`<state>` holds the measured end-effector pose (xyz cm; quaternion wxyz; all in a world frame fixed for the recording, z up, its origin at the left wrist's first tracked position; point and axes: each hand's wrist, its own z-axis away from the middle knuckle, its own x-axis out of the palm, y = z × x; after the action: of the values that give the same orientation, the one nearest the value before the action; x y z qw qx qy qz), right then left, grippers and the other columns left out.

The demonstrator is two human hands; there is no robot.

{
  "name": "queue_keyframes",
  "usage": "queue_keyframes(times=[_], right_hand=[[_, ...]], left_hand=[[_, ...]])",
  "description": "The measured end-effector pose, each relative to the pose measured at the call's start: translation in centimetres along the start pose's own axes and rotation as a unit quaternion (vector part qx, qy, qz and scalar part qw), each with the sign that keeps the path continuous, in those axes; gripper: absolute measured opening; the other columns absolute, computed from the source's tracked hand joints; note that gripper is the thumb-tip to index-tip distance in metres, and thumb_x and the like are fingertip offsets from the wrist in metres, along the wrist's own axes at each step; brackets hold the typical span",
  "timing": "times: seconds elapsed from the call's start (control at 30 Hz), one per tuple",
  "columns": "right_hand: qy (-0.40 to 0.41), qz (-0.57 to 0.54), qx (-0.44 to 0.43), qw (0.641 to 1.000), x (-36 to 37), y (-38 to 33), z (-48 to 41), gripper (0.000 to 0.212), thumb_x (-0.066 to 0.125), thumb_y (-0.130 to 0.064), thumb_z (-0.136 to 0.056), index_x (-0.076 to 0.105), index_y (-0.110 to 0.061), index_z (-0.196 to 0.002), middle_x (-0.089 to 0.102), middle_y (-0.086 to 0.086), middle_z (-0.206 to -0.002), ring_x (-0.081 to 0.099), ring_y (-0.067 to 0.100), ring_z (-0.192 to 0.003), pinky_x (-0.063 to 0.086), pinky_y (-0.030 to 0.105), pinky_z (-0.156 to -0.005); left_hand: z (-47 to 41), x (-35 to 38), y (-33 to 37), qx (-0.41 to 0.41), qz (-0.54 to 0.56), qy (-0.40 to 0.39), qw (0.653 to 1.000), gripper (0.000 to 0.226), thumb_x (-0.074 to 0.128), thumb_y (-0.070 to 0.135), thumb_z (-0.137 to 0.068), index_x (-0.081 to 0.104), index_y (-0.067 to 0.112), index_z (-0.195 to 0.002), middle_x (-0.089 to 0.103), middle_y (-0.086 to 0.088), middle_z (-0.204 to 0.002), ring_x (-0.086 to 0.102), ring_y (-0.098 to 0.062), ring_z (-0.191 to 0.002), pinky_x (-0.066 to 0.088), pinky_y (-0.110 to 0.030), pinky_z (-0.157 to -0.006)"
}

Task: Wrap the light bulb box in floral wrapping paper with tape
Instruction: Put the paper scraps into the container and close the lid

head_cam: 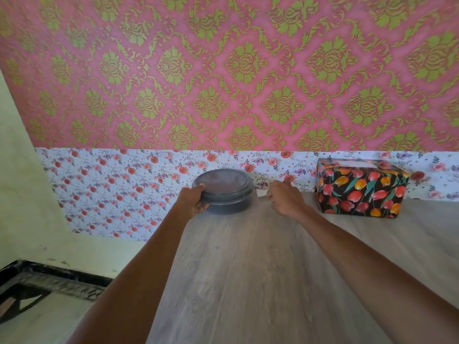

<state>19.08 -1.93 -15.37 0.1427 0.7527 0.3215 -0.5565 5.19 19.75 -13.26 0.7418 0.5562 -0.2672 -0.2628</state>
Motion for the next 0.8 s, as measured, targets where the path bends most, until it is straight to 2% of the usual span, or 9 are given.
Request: queue_keyframes(times=[0.1,0.23,0.33,0.4,0.5,0.57,0.63,0.7,0.8], right_hand=[[-0.013,0.05,-0.027,0.998,0.6,0.6,-0.4,0.02,0.064,0.0,-0.086,0.069,-0.009,-0.103,0.064,0.006,-0.114,0.053,0.028,-0.114,0.05,0.043,-0.088],[-0.027,0.176,-0.099,0.979,1.5,1.1,-0.7,0.038,0.061,0.0,-0.087,0.066,-0.013,-0.122,0.057,0.01,-0.133,0.042,0.03,-0.129,0.04,0.048,-0.1],[-0.055,0.229,-0.127,0.963,1.7,1.1,-1.1,0.041,0.06,-0.001,-0.088,0.061,-0.012,-0.128,0.053,0.013,-0.14,0.032,0.034,-0.14,0.034,0.05,-0.106],[-0.058,0.228,-0.128,0.964,1.6,1.1,-1.0,0.037,0.058,0.0,-0.09,0.062,-0.01,-0.125,0.052,0.018,-0.139,0.033,0.035,-0.14,0.035,0.049,-0.107],[0.008,0.145,-0.123,0.982,1.6,1.3,-0.4,0.029,0.059,0.006,-0.086,0.069,-0.008,-0.109,0.06,0.018,-0.119,0.058,0.034,-0.111,0.049,0.039,-0.085],[0.045,0.039,-0.104,0.993,1.3,1.5,0.2,0.028,0.063,0.01,-0.08,0.073,-0.012,-0.094,0.065,0.011,-0.101,0.066,0.029,-0.094,0.054,0.034,-0.073],[0.088,-0.089,-0.062,0.99,0.4,1.5,1.1,0.024,0.07,0.005,-0.079,0.076,-0.015,-0.091,0.072,0.005,-0.097,0.069,0.021,-0.091,0.058,0.034,-0.074],[0.118,-0.214,-0.008,0.97,-1.4,1.0,2.7,0.02,0.077,-0.002,-0.079,0.078,-0.016,-0.094,0.075,-0.002,-0.096,0.069,0.008,-0.084,0.056,0.021,-0.073],[0.107,-0.371,0.044,0.922,-4.5,-0.4,6.1,0.018,0.082,-0.003,-0.073,0.075,-0.017,-0.082,0.072,-0.005,-0.08,0.065,0.002,-0.067,0.048,0.008,-0.063]], left_hand=[[-0.2,-0.1,0.0,0.004,-0.004,0.001,1.0,0.019,0.058,0.02,-0.098,0.053,0.003,-0.106,0.058,-0.011,-0.086,0.058,-0.018,-0.072,0.057,-0.036,-0.079],[-0.5,-0.4,-0.2,0.023,-0.06,0.019,0.998,0.035,0.059,0.025,-0.097,0.056,0.001,-0.122,0.061,-0.024,-0.119,0.065,-0.021,-0.085,0.058,-0.031,-0.073],[-0.8,-0.2,-0.6,0.033,-0.103,0.027,0.994,0.038,0.057,0.029,-0.099,0.055,0.002,-0.125,0.059,-0.018,-0.11,0.059,-0.02,-0.082,0.058,-0.029,-0.067],[-0.8,-0.1,-0.7,0.029,-0.127,0.03,0.991,0.042,0.053,0.035,-0.1,0.052,0.004,-0.129,0.057,-0.013,-0.117,0.057,-0.023,-0.096,0.057,-0.033,-0.076],[-1.1,0.5,-0.8,0.035,-0.226,0.108,0.967,0.064,0.053,0.047,-0.09,0.041,0.008,-0.139,0.039,-0.016,-0.142,0.045,-0.033,-0.122,0.048,-0.044,-0.098],[0.3,1.1,-0.4,0.135,-0.318,0.215,0.913,0.053,0.054,0.036,-0.093,0.041,0.009,-0.137,0.034,-0.017,-0.142,0.039,-0.034,-0.126,0.043,-0.045,-0.1],[2.4,1.9,0.0,0.273,-0.322,0.249,0.872,0.035,0.055,0.02,-0.092,0.051,0.012,-0.126,0.04,-0.013,-0.134,0.044,-0.029,-0.115,0.043,-0.039,-0.091],[4.6,2.9,0.5,0.36,-0.284,0.199,0.866,0.025,0.051,0.009,-0.091,0.061,0.013,-0.113,0.052,-0.009,-0.124,0.051,-0.02,-0.099,0.043,-0.03,-0.08],[8.4,5.2,0.2,0.353,-0.272,0.023,0.895,0.023,0.05,0.003,-0.093,0.065,0.011,-0.109,0.064,0.001,-0.101,0.059,-0.016,-0.088,0.049,-0.027,-0.077]])
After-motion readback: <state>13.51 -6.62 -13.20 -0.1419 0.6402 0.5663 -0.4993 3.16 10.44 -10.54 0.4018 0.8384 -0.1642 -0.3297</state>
